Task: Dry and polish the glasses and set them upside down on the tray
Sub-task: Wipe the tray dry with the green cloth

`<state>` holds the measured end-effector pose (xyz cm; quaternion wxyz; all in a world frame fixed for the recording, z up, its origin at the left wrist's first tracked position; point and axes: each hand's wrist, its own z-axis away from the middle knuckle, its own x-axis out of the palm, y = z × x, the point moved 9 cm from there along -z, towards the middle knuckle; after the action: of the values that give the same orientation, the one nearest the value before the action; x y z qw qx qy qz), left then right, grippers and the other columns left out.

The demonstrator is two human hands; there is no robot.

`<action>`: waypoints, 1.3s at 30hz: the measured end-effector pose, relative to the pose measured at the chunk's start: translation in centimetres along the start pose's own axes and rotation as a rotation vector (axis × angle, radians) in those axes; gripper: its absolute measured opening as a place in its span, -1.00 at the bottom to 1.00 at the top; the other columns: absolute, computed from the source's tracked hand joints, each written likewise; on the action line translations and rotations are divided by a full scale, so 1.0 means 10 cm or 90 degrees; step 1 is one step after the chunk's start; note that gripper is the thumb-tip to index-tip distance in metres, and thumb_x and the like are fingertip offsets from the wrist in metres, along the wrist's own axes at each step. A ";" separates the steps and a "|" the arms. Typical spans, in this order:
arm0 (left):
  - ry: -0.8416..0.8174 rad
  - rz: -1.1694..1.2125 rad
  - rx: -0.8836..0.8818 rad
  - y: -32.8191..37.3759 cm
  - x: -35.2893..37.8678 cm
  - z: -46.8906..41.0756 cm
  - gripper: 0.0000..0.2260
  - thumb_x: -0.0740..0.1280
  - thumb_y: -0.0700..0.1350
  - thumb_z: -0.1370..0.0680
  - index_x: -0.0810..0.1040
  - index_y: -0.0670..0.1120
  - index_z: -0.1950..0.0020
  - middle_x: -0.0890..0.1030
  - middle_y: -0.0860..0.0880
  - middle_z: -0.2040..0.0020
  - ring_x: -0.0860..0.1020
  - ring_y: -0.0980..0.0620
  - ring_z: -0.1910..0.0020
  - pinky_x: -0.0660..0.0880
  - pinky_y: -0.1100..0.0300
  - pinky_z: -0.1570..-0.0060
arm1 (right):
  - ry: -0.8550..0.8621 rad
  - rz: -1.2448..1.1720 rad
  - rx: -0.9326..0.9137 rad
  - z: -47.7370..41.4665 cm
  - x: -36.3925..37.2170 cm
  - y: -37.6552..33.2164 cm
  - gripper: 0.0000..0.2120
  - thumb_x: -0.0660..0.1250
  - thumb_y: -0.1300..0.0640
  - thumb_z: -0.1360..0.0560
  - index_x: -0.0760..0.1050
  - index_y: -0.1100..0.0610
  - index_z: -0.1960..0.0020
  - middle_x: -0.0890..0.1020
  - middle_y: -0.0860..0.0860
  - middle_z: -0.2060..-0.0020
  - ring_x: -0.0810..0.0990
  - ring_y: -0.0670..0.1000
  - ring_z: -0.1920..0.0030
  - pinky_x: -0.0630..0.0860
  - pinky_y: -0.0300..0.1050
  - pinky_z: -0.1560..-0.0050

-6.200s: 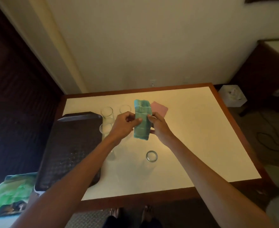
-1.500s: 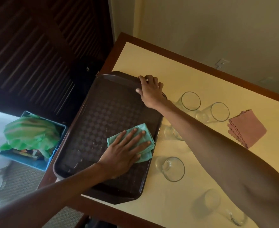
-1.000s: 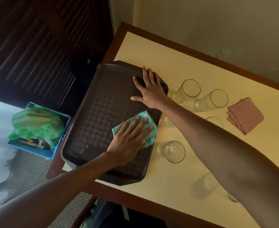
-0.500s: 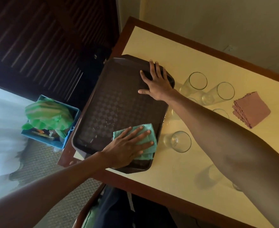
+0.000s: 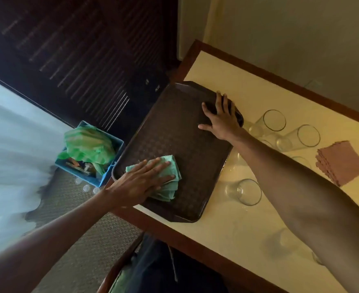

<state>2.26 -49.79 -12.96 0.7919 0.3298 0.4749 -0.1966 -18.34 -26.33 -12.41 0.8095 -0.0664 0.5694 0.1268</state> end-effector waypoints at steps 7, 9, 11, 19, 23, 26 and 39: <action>0.155 0.088 -0.262 -0.23 -0.21 -0.63 -0.50 -0.15 0.18 -0.73 -0.14 0.22 -0.68 -0.22 0.00 -0.69 -0.31 -0.08 -0.65 -0.18 -0.17 -0.62 | -0.002 0.002 0.003 -0.01 -0.01 0.01 -0.25 0.10 -0.35 -0.56 -0.05 -0.08 -0.62 -0.28 0.28 -0.56 -0.30 0.37 -0.54 -0.18 0.37 -0.49; 0.176 0.075 -0.268 -0.28 -0.34 -0.85 -0.47 -0.14 0.16 -0.73 -0.08 0.10 -0.70 -0.20 -0.06 -0.70 -0.29 -0.11 -0.65 -0.19 -0.15 -0.63 | -0.001 -0.004 0.004 0.00 0.01 0.01 -0.24 0.11 -0.35 -0.56 -0.05 -0.08 -0.62 -0.28 0.26 -0.56 -0.29 0.36 -0.54 -0.17 0.36 -0.49; 0.178 0.053 -0.240 -0.31 -0.42 -0.98 -0.44 -0.13 0.11 -0.72 -0.07 -0.04 -0.70 -0.18 -0.08 -0.69 -0.24 -0.11 -0.66 -0.12 -0.16 -0.63 | 0.003 -0.010 0.003 0.01 0.01 0.04 -0.24 0.12 -0.36 -0.55 -0.04 -0.08 -0.62 -0.27 0.25 -0.56 -0.29 0.35 -0.55 -0.16 0.35 -0.50; 0.154 0.025 -0.125 0.02 -0.14 -0.80 -0.43 -0.09 0.17 -0.74 -0.16 0.01 -0.70 -0.14 0.01 -0.69 -0.20 -0.02 -0.67 -0.24 -0.06 -0.61 | 0.004 -0.025 -0.024 0.03 0.05 0.02 -0.25 0.18 -0.34 -0.54 0.00 -0.11 -0.61 -0.26 0.20 -0.57 -0.29 0.30 -0.56 -0.12 0.34 -0.53; 0.159 0.061 -0.165 -0.23 -0.42 -1.23 -0.45 -0.12 0.13 -0.73 -0.15 0.00 -0.70 -0.15 0.01 -0.69 -0.21 0.00 -0.66 -0.19 -0.08 -0.64 | 0.004 -0.009 -0.021 0.01 0.06 0.01 -0.24 0.18 -0.34 -0.53 0.00 -0.11 -0.61 -0.25 0.21 -0.58 -0.27 0.32 -0.56 -0.09 0.34 -0.53; 0.174 0.076 -0.222 -0.47 -0.64 -1.53 -0.42 -0.15 0.15 -0.70 -0.13 -0.02 -0.70 -0.13 -0.01 -0.70 -0.19 -0.02 -0.67 -0.17 -0.09 -0.64 | 0.015 -0.002 -0.019 0.02 0.05 0.02 -0.23 0.18 -0.36 -0.52 0.00 -0.12 -0.61 -0.24 0.21 -0.58 -0.25 0.32 -0.56 -0.07 0.35 -0.53; 0.245 0.112 -0.353 -0.69 -0.72 -1.29 -0.41 -0.05 0.08 -0.73 -0.05 -0.19 -0.69 -0.03 -0.17 -0.69 -0.07 -0.10 -0.68 -0.10 0.00 -0.64 | -0.041 -0.034 0.013 0.09 -0.01 -0.02 -0.21 0.25 -0.29 -0.53 -0.08 -0.17 -0.61 -0.35 0.13 -0.56 -0.34 0.24 -0.56 -0.13 0.33 -0.53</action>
<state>-13.45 -45.49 -13.19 0.7612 0.1729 0.6205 0.0744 -17.48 -26.29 -12.02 0.8311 -0.0697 0.5423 0.1014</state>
